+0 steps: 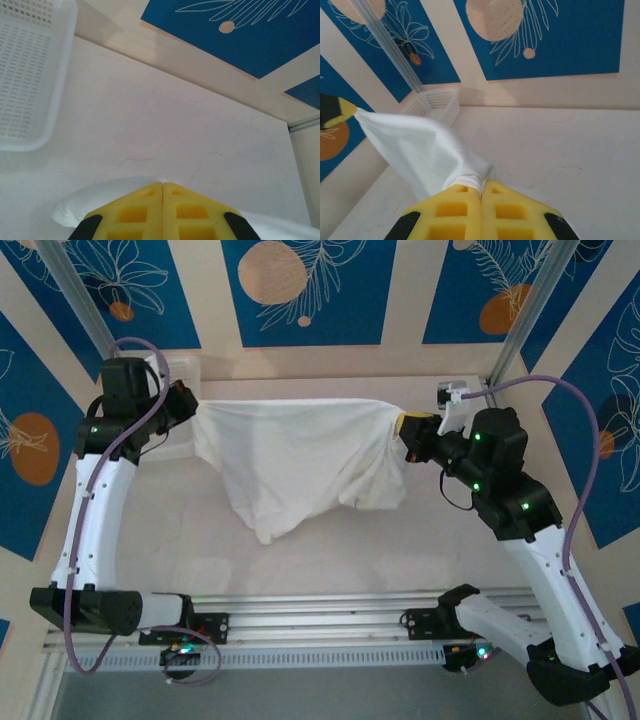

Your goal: Fold the inside-out t-shirt

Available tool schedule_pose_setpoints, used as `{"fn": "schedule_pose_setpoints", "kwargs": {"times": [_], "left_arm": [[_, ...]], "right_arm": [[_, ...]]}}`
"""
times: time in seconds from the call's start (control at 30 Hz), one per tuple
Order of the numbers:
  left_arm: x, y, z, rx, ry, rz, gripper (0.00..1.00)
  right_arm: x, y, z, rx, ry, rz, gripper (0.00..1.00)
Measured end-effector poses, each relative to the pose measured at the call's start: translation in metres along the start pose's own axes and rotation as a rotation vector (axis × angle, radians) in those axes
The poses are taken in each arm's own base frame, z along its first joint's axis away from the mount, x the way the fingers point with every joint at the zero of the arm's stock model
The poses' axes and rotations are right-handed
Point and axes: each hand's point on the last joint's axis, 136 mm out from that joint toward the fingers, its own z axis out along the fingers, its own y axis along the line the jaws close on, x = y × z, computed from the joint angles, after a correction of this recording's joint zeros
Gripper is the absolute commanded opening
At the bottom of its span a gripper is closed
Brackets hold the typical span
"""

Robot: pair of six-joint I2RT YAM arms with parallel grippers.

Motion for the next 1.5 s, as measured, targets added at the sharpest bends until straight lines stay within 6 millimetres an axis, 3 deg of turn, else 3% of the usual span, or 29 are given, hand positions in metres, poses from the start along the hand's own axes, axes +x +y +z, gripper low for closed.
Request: {"fn": "schedule_pose_setpoints", "kwargs": {"times": [0.1,0.2,0.23,0.33,0.37,0.43,0.53,0.6,0.7,0.8,0.87,1.0,1.07,1.17,1.37,1.4,1.5], "left_arm": [[0.006,0.005,0.013,-0.005,0.013,-0.005,0.00],[0.021,0.016,0.038,-0.026,0.057,-0.011,0.00],[0.029,0.022,0.051,-0.043,0.082,-0.014,0.10],[0.056,0.049,0.089,-0.119,0.152,-0.024,0.52],[0.066,0.061,0.100,-0.152,0.175,-0.024,0.60],[0.085,0.079,0.112,-0.202,0.215,-0.029,0.67],[0.109,0.087,0.117,-0.223,0.254,-0.014,0.69],[0.123,0.072,0.116,-0.187,0.264,0.019,0.68],[0.160,0.015,0.112,-0.048,0.308,0.119,0.66],[0.223,-0.067,0.104,0.158,0.394,0.266,0.65],[0.281,-0.117,0.094,0.284,0.483,0.377,0.65],[0.373,-0.174,0.096,0.365,0.623,0.586,0.66],[0.407,-0.188,0.106,0.371,0.657,0.670,0.67],[0.435,-0.197,0.125,0.363,0.682,0.743,0.67],[0.451,-0.205,0.178,0.285,0.624,0.844,0.65],[0.454,-0.203,0.185,0.269,0.621,0.857,0.63],[0.464,-0.198,0.202,0.232,0.628,0.890,0.55]], "right_arm": [[0.005,-0.014,0.014,0.037,0.031,0.038,0.00],[0.034,-0.057,0.052,0.135,0.141,0.141,0.00],[0.053,-0.077,0.067,0.173,0.199,0.187,0.02],[0.126,-0.124,0.105,0.244,0.416,0.316,0.26],[0.152,-0.135,0.112,0.255,0.493,0.361,0.32],[0.187,-0.147,0.118,0.270,0.598,0.438,0.38],[0.196,-0.151,0.112,0.288,0.621,0.501,0.39],[0.184,-0.152,0.103,0.294,0.566,0.531,0.40],[0.167,-0.159,0.081,0.308,0.446,0.605,0.35],[0.170,-0.167,0.065,0.322,0.399,0.683,0.34],[0.178,-0.167,0.064,0.321,0.417,0.714,0.35],[0.178,-0.168,0.059,0.331,0.415,0.740,0.38],[0.172,-0.171,0.051,0.347,0.381,0.751,0.39],[0.162,-0.174,0.037,0.377,0.319,0.765,0.40],[0.149,-0.174,0.011,0.435,0.233,0.776,0.41],[0.149,-0.174,0.008,0.445,0.228,0.778,0.45],[0.150,-0.173,-0.001,0.469,0.220,0.777,0.47]]}}
